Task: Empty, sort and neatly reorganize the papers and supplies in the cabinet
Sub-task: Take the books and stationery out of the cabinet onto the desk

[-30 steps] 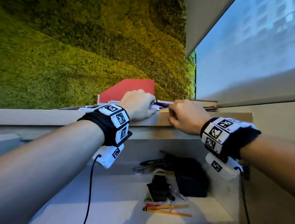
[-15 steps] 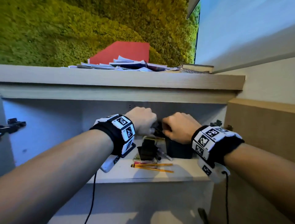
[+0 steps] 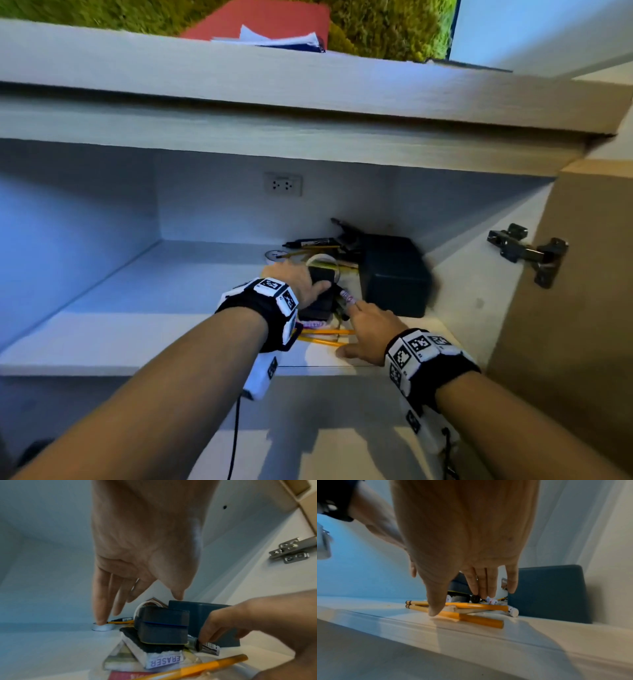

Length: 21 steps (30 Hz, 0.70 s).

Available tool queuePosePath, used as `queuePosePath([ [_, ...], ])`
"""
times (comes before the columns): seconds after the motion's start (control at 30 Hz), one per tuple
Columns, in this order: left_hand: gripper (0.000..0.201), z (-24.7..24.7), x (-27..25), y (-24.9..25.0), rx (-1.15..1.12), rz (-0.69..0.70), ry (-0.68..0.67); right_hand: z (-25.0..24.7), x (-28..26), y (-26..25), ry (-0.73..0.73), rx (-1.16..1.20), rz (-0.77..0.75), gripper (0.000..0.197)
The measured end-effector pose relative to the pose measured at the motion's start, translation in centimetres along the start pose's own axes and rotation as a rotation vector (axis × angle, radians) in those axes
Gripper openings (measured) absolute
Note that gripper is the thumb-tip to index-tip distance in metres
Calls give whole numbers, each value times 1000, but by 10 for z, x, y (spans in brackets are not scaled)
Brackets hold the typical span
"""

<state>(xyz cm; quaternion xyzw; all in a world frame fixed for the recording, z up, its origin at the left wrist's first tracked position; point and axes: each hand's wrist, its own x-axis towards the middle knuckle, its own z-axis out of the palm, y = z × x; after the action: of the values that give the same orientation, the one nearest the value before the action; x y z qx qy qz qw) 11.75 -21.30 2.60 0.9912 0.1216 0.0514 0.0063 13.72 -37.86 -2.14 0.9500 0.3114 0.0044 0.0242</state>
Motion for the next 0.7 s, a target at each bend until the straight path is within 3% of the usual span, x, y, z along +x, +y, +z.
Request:
queuePosePath([
  [0.07,79,7,18,10,-65,-7,-65,7,13,0,25,41,19,78],
  [0.13,80,13,28,18,-133,-15,-111,12,20,-1,70,99,6,73],
  [0.23,57,23,50,21,-297,-66,-180,19,30,4,113,160,-88,46],
  [0.3,35,25,62,15,-363,-104,-234,20,32,7,54,154,-161,31],
  [0.33,35,23,63,12,-374,-120,-261,19,32,8,16,138,-189,27],
  [0.5,41,14,67,-18,-303,-156,-382,20,34,15,-64,19,-250,32],
  [0.6,65,18,66,-36,-314,-151,-390,23,35,15,-83,-40,-228,27],
  [0.7,67,20,64,-38,-320,-153,-343,24,31,11,-52,-85,-198,28],
])
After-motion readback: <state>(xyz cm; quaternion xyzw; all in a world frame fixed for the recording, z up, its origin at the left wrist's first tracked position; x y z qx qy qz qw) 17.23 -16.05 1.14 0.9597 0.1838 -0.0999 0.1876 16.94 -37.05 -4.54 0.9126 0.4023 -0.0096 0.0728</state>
